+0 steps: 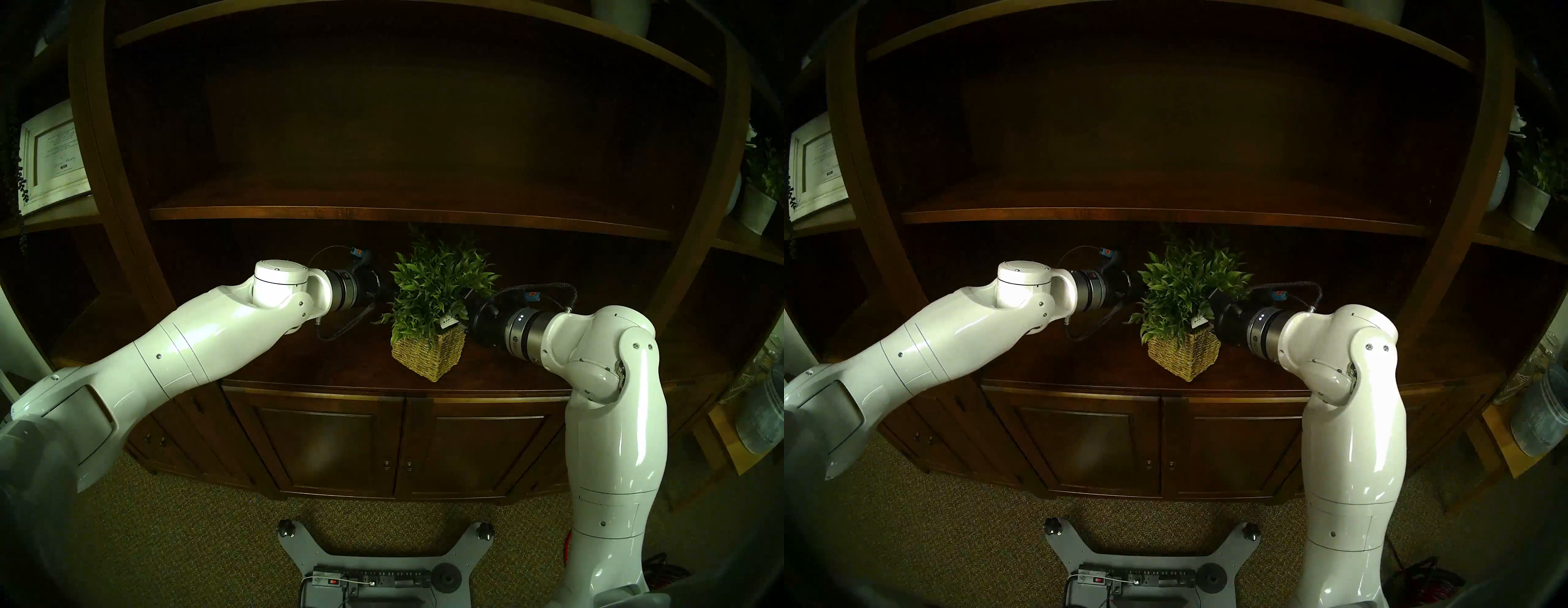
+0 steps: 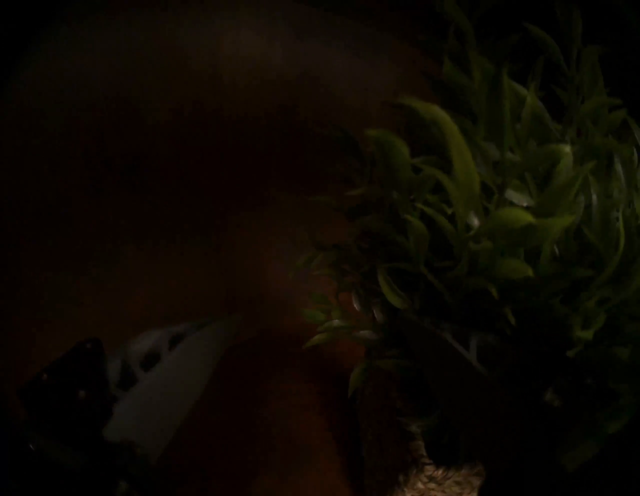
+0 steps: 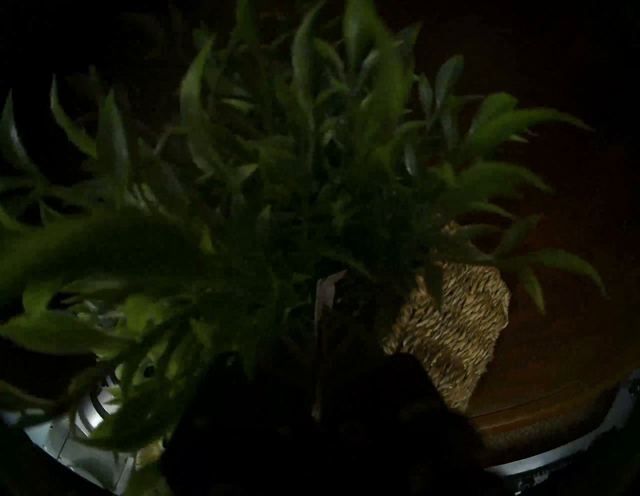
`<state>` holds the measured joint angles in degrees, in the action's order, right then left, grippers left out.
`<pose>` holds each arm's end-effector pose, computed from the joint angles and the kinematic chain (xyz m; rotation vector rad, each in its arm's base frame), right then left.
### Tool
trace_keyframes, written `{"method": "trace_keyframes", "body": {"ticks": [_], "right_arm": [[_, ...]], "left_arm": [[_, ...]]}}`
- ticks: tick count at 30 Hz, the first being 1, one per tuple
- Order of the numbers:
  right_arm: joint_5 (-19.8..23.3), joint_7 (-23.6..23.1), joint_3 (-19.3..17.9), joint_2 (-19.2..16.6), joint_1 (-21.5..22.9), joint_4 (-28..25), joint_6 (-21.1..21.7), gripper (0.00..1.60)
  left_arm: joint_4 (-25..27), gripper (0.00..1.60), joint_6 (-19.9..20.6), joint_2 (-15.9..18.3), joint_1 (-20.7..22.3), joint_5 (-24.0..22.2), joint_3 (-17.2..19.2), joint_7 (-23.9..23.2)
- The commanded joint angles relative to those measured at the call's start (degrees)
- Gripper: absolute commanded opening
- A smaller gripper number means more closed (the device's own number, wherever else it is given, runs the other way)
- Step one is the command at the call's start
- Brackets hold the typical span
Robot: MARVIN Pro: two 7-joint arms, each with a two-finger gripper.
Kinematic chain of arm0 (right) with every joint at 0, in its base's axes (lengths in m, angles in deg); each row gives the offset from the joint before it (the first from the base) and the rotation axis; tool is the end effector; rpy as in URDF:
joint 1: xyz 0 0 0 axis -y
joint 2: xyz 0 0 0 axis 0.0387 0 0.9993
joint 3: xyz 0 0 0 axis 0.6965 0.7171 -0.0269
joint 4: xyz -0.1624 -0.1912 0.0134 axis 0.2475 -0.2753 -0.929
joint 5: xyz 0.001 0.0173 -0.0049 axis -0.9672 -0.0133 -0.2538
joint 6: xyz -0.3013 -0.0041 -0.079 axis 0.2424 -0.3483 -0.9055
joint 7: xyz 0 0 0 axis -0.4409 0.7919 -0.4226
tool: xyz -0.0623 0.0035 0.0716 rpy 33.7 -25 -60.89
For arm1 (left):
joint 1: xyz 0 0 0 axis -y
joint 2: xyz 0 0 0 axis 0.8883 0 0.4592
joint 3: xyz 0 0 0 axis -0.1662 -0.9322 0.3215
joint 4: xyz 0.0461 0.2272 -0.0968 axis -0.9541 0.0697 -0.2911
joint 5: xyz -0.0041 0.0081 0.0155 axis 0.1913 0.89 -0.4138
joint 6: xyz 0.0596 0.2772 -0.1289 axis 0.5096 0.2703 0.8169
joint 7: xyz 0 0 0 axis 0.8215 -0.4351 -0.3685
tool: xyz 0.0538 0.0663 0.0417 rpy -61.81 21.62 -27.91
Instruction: Place the fake decorative plant upright
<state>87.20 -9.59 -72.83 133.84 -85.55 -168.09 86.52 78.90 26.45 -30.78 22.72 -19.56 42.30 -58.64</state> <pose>0.3709 0.0133 -0.1354 -2.0671 0.5519 -0.9402 0.4851 -0.0975 -0.1645 2.1519 -0.6953 1.4183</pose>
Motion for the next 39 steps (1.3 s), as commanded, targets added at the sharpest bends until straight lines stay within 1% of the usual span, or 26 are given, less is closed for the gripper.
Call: {"method": "trace_keyframes", "body": {"ticks": [1, 7, 13, 14, 17, 20, 25, 27, 28, 29, 30, 31, 32, 33, 34, 36, 39], "right_arm": [[0.90, -2.01, 0.81, 0.06, 1.49, -1.66, 0.02, 0.00], [0.84, -2.73, 1.87, -0.27, 0.66, -1.74, 0.02, 0.00], [0.10, -3.88, 3.34, -0.83, -0.26, -1.73, 0.02, 0.00], [0.10, -3.88, 3.34, -0.83, -0.26, -1.73, 0.02, 0.00], [-0.53, -4.34, 4.08, -1.55, -0.69, -1.98, 0.02, 0.00], [-0.93, -4.43, 4.57, -1.96, -0.88, -2.22, 0.02, 0.00], [-3.18, -4.47, 6.23, -3.01, -1.39, -3.05, 0.02, 0.00], [-3.72, -4.48, 6.52, -3.23, -1.52, -3.27, 0.02, 0.00], [-3.90, -4.60, 6.62, -3.25, -1.67, -3.40, 0.02, 0.09], [-4.36, -4.72, 6.81, -3.37, -1.86, -3.60, 0.02, 0.36], [-4.64, -4.81, 6.92, -3.45, -2.03, -3.77, 0.02, 0.72], [-5.05, -4.87, 7.02, -3.53, -2.24, -4.06, 0.02, 0.80], [-5.21, -4.95, 7.05, -3.60, -2.38, -4.23, 0.00, 1.24], [-5.41, -5.07, 7.03, -3.75, -2.61, -4.58, -0.03, 1.55], [-5.41, -5.07, 7.03, -3.75, -2.61, -4.58, -0.03, 1.55], [-5.64, -5.10, 6.98, -3.91, -2.80, -4.97, -0.03, 1.60], [-5.76, -5.03, 6.92, -4.09, -3.01, -5.70, 0.02, 1.60]], "left_arm": [[0.46, 1.60, -0.11, -1.83, 3.91, -0.46, 2.21, -0.63], [1.97, 1.60, 0.53, -0.21, 3.10, -0.85, 2.16, -1.44], [4.97, 1.60, 0.80, 3.56, 0.93, -0.91, 1.62, -2.43], [4.97, 1.60, 0.80, 3.56, 0.93, -0.91, 1.62, -2.43], [6.90, 1.60, 0.63, 5.95, -0.33, -0.26, 0.98, -2.61], [7.90, 1.60, 0.75, 7.10, -0.66, 0.59, 0.48, -2.15], [9.62, 1.60, 1.21, 9.00, -1.32, 1.50, 0.14, -0.44], [9.73, 1.60, 1.18, 9.18, -1.41, 1.51, 0.20, -0.43], [9.79, 1.60, 1.15, 9.30, -1.47, 1.52, 0.24, -0.40], [9.91, 1.60, 1.14, 9.43, -1.55, 1.55, 0.31, -0.21], [9.97, 1.60, 1.14, 9.54, -1.58, 1.55, 0.36, -0.19], [10.10, 1.60, 1.14, 9.67, -1.65, 1.52, 0.46, 0.01], [10.17, 1.60, 1.12, 9.77, -1.69, 1.51, 0.51, 0.11], [10.05, 1.60, 1.05, 9.88, -1.67, 1.54, 0.59, 0.25], [10.05, 1.60, 1.05, 9.88, -1.67, 1.54, 0.59, 0.25], [10.28, 1.60, 1.20, 10.13, -1.41, 1.50, 0.77, 0.42], [10.88, 1.60, 1.48, 10.69, -1.09, 1.32, 1.10, 0.45]]}}
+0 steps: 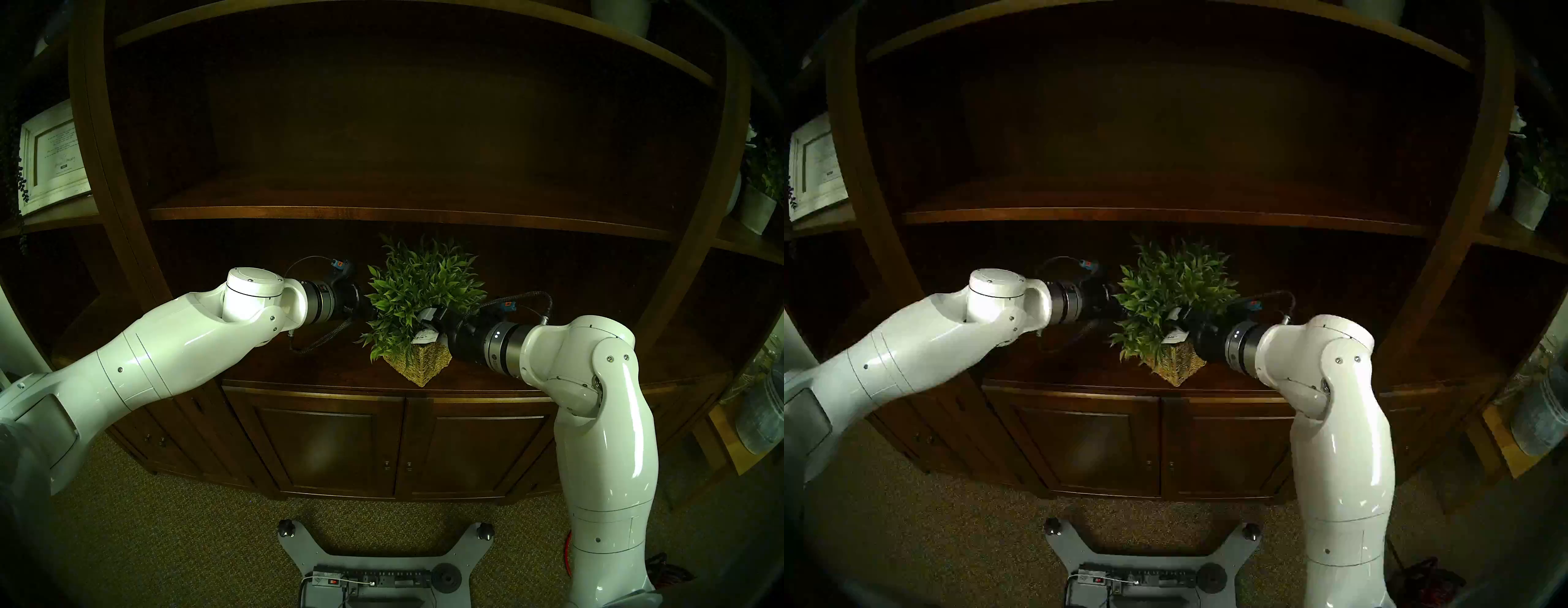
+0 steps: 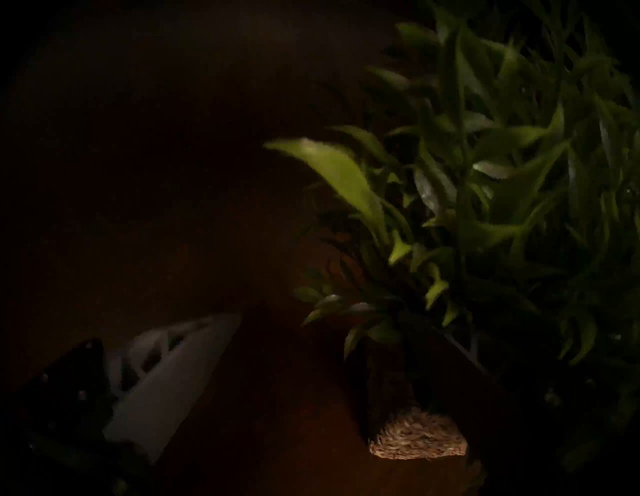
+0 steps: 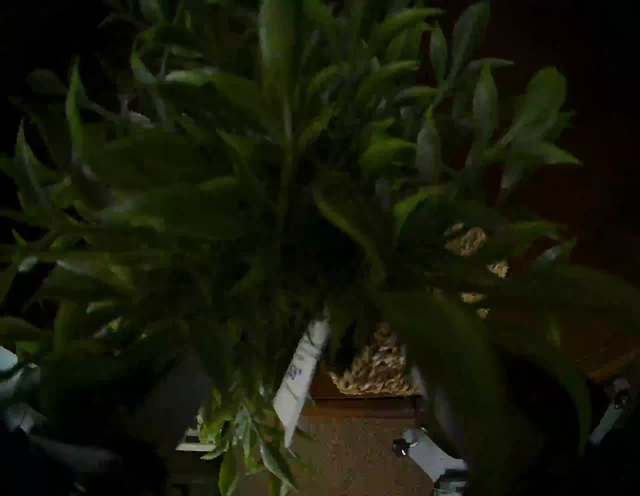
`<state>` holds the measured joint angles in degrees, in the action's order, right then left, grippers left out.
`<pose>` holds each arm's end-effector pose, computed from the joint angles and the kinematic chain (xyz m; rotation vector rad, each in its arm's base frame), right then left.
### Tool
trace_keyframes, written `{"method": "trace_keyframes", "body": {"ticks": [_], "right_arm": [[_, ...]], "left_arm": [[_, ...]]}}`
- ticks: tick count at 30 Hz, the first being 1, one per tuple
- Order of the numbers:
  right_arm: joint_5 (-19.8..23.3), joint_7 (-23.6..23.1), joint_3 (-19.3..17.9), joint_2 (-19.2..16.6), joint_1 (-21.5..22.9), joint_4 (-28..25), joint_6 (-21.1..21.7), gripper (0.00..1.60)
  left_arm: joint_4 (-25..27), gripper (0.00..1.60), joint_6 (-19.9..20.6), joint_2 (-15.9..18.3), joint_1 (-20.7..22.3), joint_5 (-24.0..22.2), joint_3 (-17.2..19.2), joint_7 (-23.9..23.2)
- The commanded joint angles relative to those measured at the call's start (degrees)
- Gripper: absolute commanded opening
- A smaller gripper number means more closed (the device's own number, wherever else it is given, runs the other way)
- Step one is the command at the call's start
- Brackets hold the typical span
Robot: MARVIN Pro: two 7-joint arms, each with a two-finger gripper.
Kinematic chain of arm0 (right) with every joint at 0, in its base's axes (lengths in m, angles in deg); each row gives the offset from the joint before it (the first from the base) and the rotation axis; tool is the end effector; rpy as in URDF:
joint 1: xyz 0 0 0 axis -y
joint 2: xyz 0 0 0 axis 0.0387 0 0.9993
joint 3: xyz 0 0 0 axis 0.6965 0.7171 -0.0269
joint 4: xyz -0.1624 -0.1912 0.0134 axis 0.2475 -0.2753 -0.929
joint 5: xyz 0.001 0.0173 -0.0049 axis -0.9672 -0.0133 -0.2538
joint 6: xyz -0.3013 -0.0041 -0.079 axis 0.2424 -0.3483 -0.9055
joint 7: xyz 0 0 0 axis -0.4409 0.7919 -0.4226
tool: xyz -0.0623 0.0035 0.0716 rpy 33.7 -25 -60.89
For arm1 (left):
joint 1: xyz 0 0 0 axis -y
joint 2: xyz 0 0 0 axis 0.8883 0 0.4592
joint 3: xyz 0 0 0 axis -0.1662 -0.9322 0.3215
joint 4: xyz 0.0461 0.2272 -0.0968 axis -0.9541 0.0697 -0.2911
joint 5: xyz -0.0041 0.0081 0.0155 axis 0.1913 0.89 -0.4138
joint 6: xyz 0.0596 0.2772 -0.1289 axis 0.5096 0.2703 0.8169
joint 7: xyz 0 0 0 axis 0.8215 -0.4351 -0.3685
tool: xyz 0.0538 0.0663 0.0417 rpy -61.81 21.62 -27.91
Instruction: Place the fake decorative plant upright
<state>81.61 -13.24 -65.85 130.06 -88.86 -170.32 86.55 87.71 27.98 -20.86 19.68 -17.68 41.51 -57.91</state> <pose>0.3568 0.0454 -0.1462 -2.1639 0.3937 -0.9415 0.4556 -0.0616 -0.1764 2.2441 -0.8007 1.4051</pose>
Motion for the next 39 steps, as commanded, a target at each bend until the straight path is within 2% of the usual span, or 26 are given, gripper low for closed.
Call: {"method": "trace_keyframes", "body": {"ticks": [1, 8, 14, 15, 17, 20, 23, 24, 25, 26, 34, 35, 37, 39], "right_arm": [[-0.18, -1.37, -0.08, -0.34, 0.27, -3.62, -0.01, 1.60], [-0.43, -1.42, 0.05, -0.62, 0.14, -4.24, -0.01, 1.60], [-0.48, -1.40, 0.22, -0.69, -0.20, -4.88, -0.01, 1.55], [-0.47, -1.39, 0.26, -0.69, -0.33, -4.99, -0.01, 1.56], [-0.48, -1.40, 0.35, -0.71, -0.67, -5.30, -0.03, 1.57], [-0.40, -1.31, 0.50, -0.72, -1.31, -6.13, -0.07, 1.60], [-0.33, -1.14, 0.52, -0.88, -2.25, -7.28, -0.04, 1.60], [-0.33, -1.14, 0.52, -0.88, -2.25, -7.28, -0.04, 1.60], [-0.31, -1.09, 0.48, -0.94, -2.48, -7.52, -0.01, 1.60], [-0.27, -0.97, 0.22, -1.13, -3.27, -8.29, -0.01, 1.60], [-0.12, -0.62, -0.92, -1.99, -6.93, -11.46, -0.01, 1.60], [-0.16, -0.55, -0.99, -2.13, -7.63, -12.11, -0.01, 1.60], [-0.16, -0.45, -1.08, -2.43, -8.95, -13.22, -0.01, 1.60], [-0.27, -0.30, -1.07, -2.84, -10.58, -14.62, -0.01, 1.60]], "left_arm": [[2.34, 1.60, 0.11, 1.10, 2.08, -0.70, 2.07, -0.36], [4.50, 1.60, 1.23, 4.55, 2.73, -2.29, 3.71, -1.79], [8.84, 1.60, 1.79, 10.60, 1.24, -3.61, 4.56, -3.98], [8.94, 1.60, 2.37, 10.50, 0.41, -2.93, 5.45, -4.20], [10.70, 1.60, 2.36, 12.81, -0.47, -2.98, 5.65, -4.76], [11.90, 1.60, 2.97, 14.38, -1.96, -2.66, 7.06, -5.22], [15.06, 1.60, 2.44, 19.04, -2.76, -2.60, 7.69, -5.68], [15.06, 1.60, 2.44, 19.04, -2.76, -2.60, 7.69, -5.68], [14.26, 1.60, 3.15, 17.54, -3.44, -1.82, 8.95, -5.50], [15.78, 1.60, 2.90, 19.51, -4.27, -1.73, 9.64, -5.68], [18.76, 1.60, 3.17, 23.52, -6.64, -1.92, 13.21, -5.83], [19.86, 1.60, 2.96, 25.14, -7.08, -2.20, 13.65, -6.03], [20.28, 1.60, 3.43, 25.35, -7.56, -2.16, 14.81, -5.90], [21.60, 1.60, 3.34, 27.63, -8.11, -2.64, 15.57, -6.22]]}}
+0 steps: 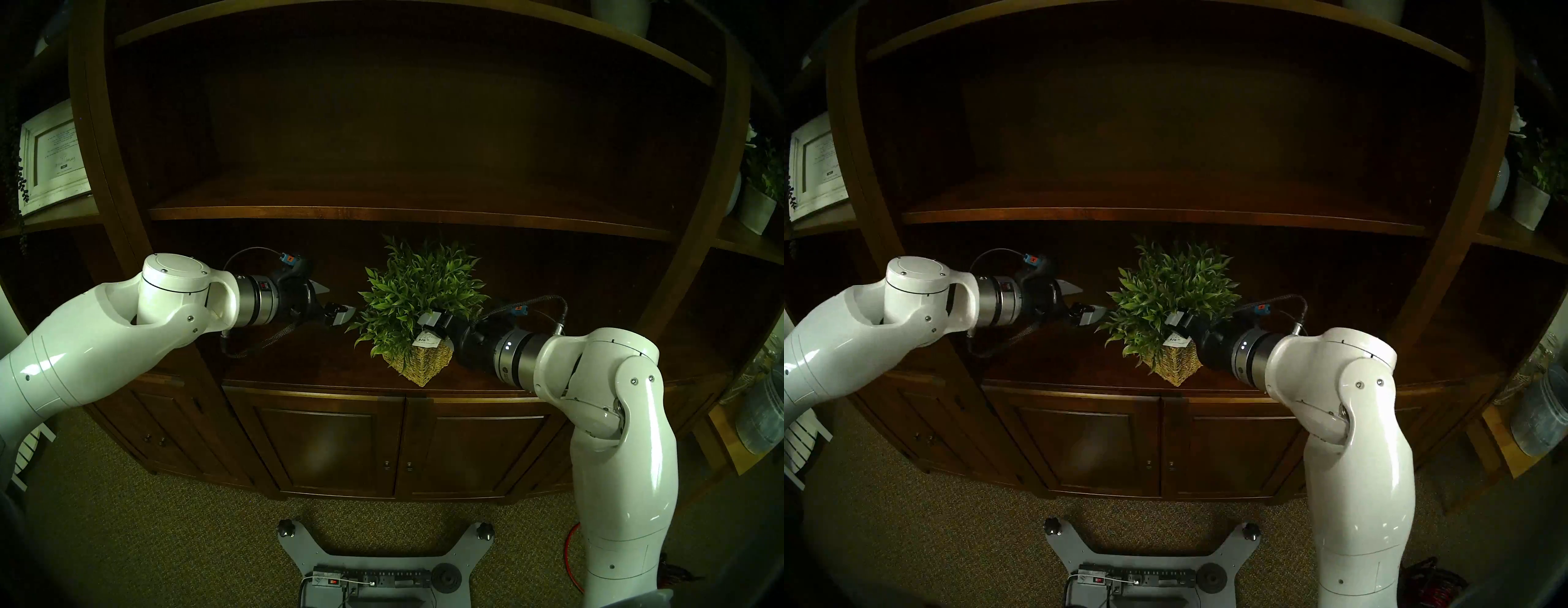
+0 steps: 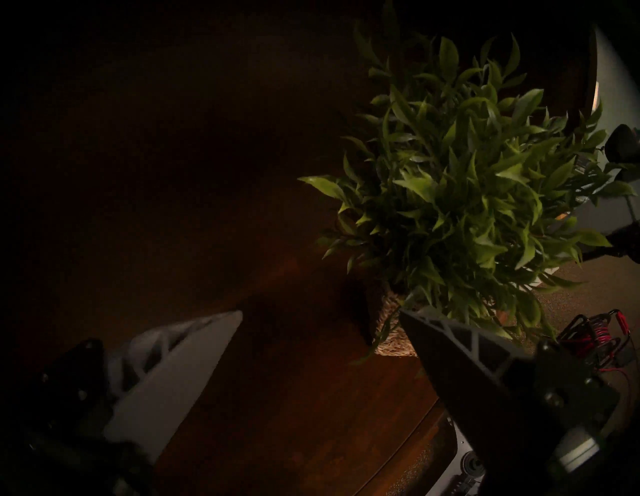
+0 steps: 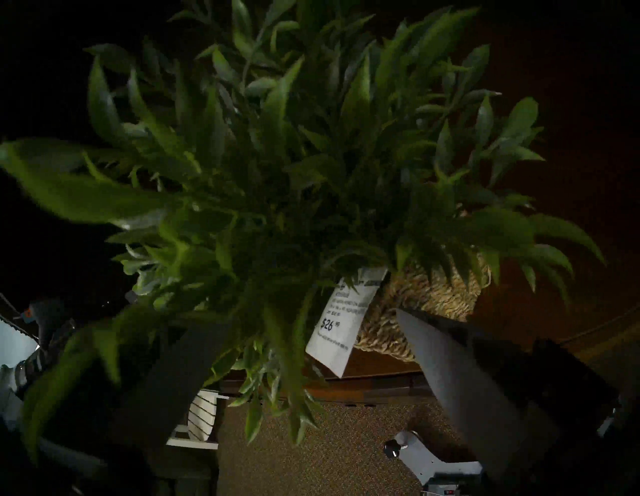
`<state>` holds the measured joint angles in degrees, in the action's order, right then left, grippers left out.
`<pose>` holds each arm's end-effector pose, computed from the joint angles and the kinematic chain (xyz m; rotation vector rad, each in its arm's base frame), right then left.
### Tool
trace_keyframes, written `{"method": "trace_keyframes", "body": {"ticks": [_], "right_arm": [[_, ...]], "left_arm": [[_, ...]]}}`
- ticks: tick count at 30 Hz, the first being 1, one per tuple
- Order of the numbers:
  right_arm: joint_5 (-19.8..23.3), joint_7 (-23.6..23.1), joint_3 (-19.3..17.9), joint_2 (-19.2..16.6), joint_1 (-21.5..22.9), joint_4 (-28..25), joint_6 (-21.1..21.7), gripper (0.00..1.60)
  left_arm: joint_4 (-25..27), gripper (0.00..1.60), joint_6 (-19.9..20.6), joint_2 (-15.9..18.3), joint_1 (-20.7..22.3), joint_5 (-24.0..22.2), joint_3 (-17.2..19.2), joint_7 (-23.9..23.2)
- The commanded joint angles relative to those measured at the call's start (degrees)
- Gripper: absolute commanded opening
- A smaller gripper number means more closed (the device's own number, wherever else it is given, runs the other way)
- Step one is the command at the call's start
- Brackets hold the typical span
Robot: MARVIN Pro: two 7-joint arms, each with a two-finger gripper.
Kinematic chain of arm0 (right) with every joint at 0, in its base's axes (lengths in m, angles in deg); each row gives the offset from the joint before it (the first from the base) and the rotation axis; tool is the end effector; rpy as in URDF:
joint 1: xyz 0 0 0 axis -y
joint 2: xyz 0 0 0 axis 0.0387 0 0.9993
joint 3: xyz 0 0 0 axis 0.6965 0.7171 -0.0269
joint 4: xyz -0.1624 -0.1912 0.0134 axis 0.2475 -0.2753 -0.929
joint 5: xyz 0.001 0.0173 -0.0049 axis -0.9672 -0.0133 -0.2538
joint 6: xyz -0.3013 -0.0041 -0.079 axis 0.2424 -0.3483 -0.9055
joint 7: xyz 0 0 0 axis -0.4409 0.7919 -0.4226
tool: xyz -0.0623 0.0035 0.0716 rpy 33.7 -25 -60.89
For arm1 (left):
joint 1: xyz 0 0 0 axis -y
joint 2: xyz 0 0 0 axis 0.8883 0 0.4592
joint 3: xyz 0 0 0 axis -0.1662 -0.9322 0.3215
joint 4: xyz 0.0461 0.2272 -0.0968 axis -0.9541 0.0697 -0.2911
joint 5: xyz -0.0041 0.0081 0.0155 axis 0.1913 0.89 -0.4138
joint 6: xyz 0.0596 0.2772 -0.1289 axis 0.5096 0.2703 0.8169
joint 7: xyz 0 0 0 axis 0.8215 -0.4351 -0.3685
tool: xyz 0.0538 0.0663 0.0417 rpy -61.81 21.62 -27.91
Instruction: Place the fake decorative plant upright
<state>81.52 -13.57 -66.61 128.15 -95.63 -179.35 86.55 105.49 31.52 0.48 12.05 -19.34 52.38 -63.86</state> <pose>0.3227 0.0417 -0.1333 -2.1660 0.3551 -0.9948 0.3987 0.0058 -0.1266 2.2752 -0.9511 1.3977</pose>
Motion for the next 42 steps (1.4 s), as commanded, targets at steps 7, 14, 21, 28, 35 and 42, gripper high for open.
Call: {"method": "trace_keyframes", "body": {"ticks": [7, 14, 21, 28, 35, 42], "right_arm": [[0.69, -0.51, 0.07, -1.80, -8.18, -8.10, -0.01, 1.60], [1.23, -0.64, -0.19, -2.90, -12.16, -8.10, -0.01, 1.59], [0.96, -0.54, -2.04, -4.48, -15.89, -8.10, -0.01, 1.60], [1.07, -1.02, -4.80, -5.47, -17.22, -8.10, -0.01, 1.59], [1.45, -1.78, -6.83, -6.17, -17.27, -8.10, -0.01, 1.60], [1.99, -2.74, -8.73, -6.90, -17.65, -8.10, -0.01, 1.60]], "left_arm": [[4.81, 1.60, 1.03, 9.87, -1.50, -1.56, 7.18, -0.67], [4.46, 1.60, 2.07, 11.68, -1.75, -2.40, 8.76, -1.34], [5.81, 1.60, 4.35, 12.95, -2.45, -3.81, 9.44, -2.96], [7.49, 1.60, 6.88, 13.71, -3.06, -4.70, 9.47, -4.37], [8.67, 1.60, 8.91, 14.18, -3.58, -4.80, 9.28, -5.23], [9.52, 1.60, 10.92, 14.49, -3.93, -4.64, 9.28, -5.75]]}}
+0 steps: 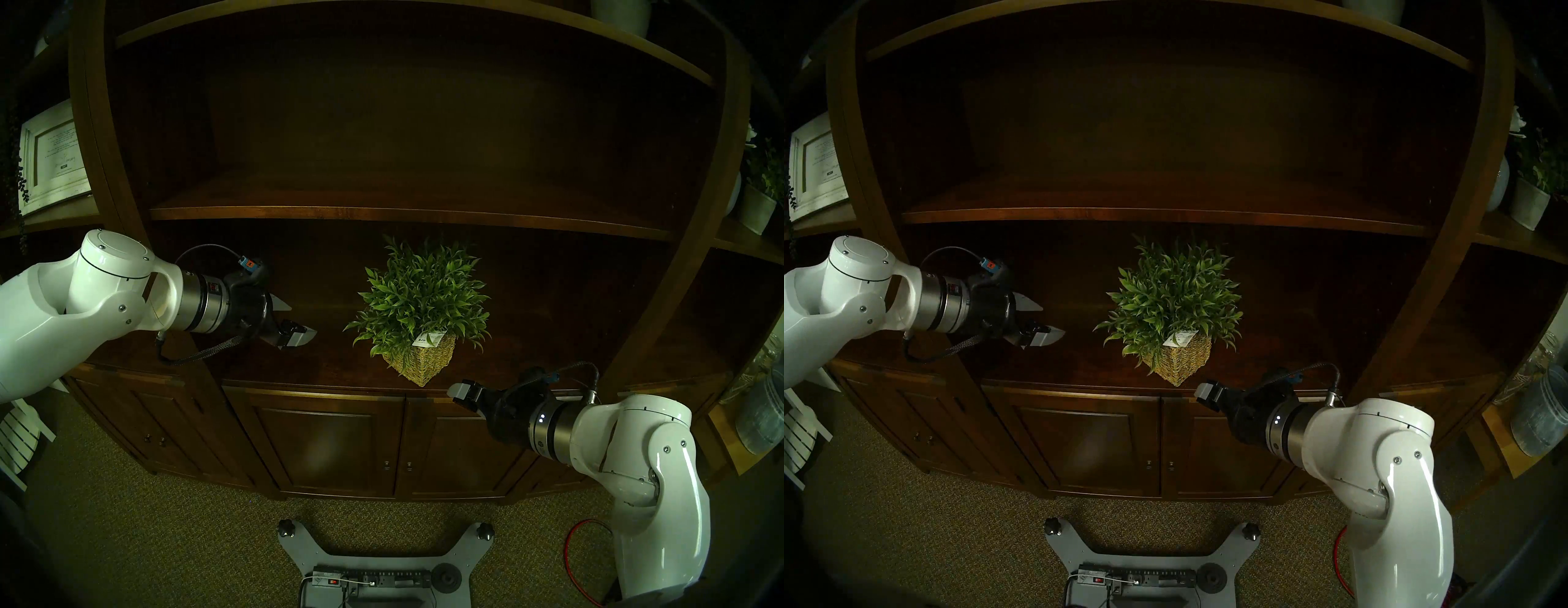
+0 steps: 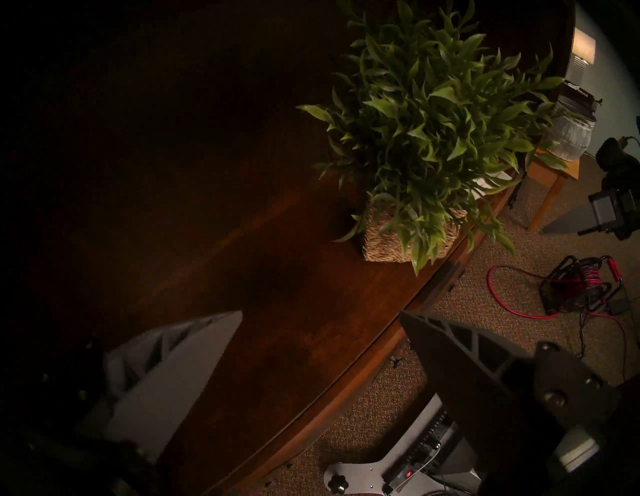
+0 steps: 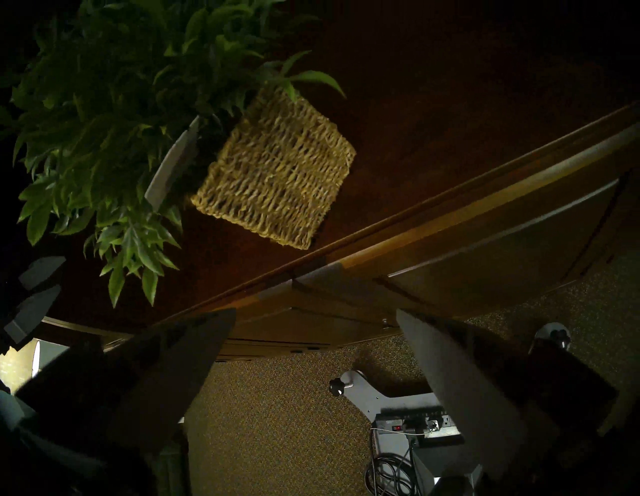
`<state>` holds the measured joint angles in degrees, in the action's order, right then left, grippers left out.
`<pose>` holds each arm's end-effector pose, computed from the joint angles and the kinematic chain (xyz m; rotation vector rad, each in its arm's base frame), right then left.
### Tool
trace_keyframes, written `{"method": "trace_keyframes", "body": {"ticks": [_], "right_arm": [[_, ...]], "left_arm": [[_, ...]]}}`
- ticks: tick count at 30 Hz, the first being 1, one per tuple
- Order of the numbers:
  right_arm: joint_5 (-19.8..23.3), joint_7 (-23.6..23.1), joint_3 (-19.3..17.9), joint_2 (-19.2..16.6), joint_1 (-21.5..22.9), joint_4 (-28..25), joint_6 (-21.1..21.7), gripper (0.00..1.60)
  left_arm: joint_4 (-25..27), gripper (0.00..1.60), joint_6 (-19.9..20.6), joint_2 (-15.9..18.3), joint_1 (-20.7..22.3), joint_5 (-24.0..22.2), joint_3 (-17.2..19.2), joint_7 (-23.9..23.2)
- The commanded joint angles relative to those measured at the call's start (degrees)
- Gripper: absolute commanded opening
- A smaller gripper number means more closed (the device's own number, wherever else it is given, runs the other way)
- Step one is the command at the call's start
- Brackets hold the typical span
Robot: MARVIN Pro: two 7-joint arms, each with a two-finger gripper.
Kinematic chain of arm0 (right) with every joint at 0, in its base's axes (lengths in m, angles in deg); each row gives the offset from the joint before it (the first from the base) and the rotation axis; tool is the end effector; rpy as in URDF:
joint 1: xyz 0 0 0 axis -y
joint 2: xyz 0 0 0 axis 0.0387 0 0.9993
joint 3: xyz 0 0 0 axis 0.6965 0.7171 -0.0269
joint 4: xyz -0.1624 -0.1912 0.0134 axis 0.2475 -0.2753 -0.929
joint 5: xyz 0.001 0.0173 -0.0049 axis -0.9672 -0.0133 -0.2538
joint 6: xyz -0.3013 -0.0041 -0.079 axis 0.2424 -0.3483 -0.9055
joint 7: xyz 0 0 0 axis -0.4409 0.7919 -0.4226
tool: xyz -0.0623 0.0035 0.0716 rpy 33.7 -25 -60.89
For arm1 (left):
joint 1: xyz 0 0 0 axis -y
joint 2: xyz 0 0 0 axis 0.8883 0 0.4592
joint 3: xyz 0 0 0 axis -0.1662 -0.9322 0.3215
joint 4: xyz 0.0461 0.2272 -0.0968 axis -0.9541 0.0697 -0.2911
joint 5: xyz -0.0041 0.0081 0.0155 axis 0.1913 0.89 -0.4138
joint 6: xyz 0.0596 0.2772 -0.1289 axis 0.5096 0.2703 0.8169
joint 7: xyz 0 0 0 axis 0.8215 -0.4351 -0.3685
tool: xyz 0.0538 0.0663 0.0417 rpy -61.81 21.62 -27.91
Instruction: Place the fake decorative plant upright
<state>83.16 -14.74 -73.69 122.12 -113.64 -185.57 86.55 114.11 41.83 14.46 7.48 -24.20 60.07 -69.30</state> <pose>0.2671 0.0043 -0.1839 -2.3526 0.4487 -0.8596 0.3556 0.0396 -0.1041 2.4388 -1.0534 1.1520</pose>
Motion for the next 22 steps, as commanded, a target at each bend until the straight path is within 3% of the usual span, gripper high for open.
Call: {"method": "trace_keyframes", "body": {"ticks": [1, 22], "right_arm": [[0.41, -1.70, -1.81, -0.95, 0.30, -1.88, -0.01, 1.60], [2.39, -5.24, -5.15, -2.51, -1.41, -1.88, -0.01, 1.60]], "left_arm": [[1.06, 1.60, 0.82, 0.55, 0.56, 0.26, 1.55, -0.36], [4.10, 1.60, 5.47, 0.97, -0.33, 2.55, 1.78, -0.71]]}}
